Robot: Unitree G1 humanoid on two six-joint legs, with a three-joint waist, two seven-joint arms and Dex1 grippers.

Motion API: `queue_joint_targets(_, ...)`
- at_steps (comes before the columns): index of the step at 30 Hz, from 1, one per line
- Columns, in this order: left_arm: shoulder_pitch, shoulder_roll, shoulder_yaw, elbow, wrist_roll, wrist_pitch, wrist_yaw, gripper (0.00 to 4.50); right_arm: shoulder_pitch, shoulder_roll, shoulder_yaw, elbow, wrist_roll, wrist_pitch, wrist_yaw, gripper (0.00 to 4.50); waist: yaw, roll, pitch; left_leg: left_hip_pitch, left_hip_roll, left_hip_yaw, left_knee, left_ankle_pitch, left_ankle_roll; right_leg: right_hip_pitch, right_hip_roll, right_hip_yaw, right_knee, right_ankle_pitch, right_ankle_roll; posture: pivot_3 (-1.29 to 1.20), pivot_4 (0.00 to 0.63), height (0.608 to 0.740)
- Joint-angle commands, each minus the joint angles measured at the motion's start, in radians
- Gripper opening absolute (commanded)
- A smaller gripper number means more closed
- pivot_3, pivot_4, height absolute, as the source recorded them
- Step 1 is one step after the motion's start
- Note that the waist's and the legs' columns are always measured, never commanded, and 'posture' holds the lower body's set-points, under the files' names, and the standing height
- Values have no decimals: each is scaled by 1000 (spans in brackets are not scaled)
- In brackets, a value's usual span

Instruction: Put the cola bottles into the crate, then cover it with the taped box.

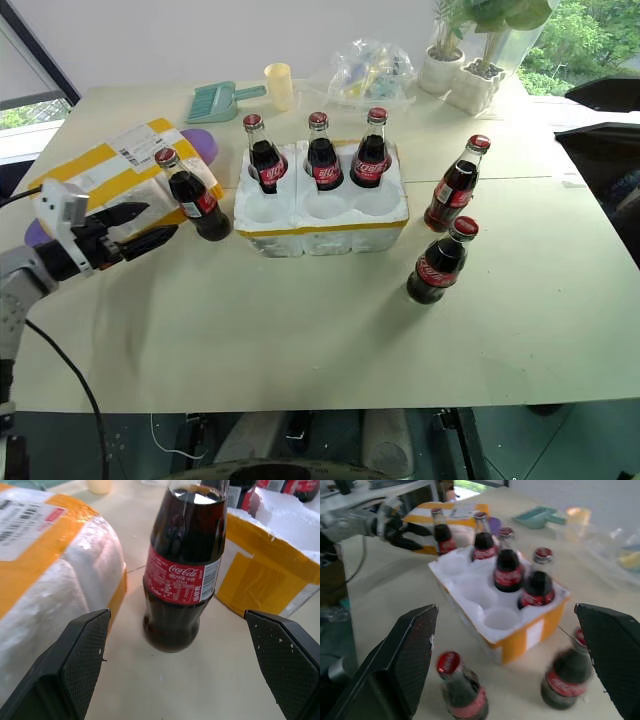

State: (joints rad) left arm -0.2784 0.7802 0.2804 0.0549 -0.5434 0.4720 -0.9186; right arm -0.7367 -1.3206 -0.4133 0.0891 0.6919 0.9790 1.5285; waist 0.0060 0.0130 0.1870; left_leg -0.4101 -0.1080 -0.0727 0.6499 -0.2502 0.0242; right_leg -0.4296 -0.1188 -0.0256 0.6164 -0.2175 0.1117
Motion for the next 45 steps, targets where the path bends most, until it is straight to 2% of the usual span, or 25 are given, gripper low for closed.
queue_joint_targets(1,-52,-1,-24,38,27,-46,-30,4469,9,6,-78,-112,91,54,-61,4500,3,0,0,0,0,0,0,0,0,0,0,0,0,0,0,0,150,740)
queue_joint_targets(8,-181,-37,-104,175,92,-105,-69,4469,26,25,-110,-188,200,105,-151,4500,9,-1,0,0,0,0,0,1,2,0,0,0,0,0,0,0,150,740)
queue_joint_targets(19,-342,-138,-161,353,156,-154,-80,4469,57,60,-106,-210,263,77,-233,4500,7,-2,0,0,0,0,2,2,3,0,0,0,2,0,0,0,150,740)
queue_joint_targets(21,-348,-137,-158,358,151,-151,-97,3958,63,62,-109,-209,269,72,-241,4500,4,-2,0,0,0,0,2,2,3,0,0,0,2,0,0,0,150,740)
queue_joint_targets(24,-354,-124,-151,351,141,-128,-117,2818,67,65,-117,-205,285,74,-261,4500,7,-3,0,0,0,0,2,2,3,0,0,0,2,0,0,0,150,740)
queue_joint_targets(28,-360,-93,-145,324,130,-83,-142,2820,82,66,-125,-210,300,69,-275,4500,6,-3,0,0,0,0,2,2,3,0,0,0,2,0,0,0,150,740)
queue_joint_targets(32,-402,-31,-120,250,54,43,-216,2820,95,75,-127,-212,305,60,-292,4500,4,-4,1,-1,0,0,2,2,3,-1,0,0,2,0,0,0,150,740)
queue_joint_targets(36,-485,52,-126,189,-28,202,-330,2820,119,81,-135,-216,305,49,-296,4500,7,-9,4,-5,0,0,4,2,3,-4,1,-1,4,0,0,0,150,740)
queue_joint_targets(39,-572,116,-196,157,-67,284,-490,2820,136,86,-134,-214,299,34,-301,4500,7,-10,4,-17,-1,-1,15,3,1,-13,0,-2,11,0,0,0,150,740)
queue_joint_targets(42,-704,96,-228,217,-75,331,-535,2820,152,93,-136,-213,296,20,-307,4500,9,-10,4,-17,-3,0,17,3,1,-12,0,-2,12,0,0,0,150,740)
queue_joint_targets(45,-863,2,-240,330,-64,325,-520,2820,163,101,-141,-213,297,15,-323,4500,13,-12,5,-17,-3,-1,17,1,5,-11,0,-3,12,1,2,0,150,740)
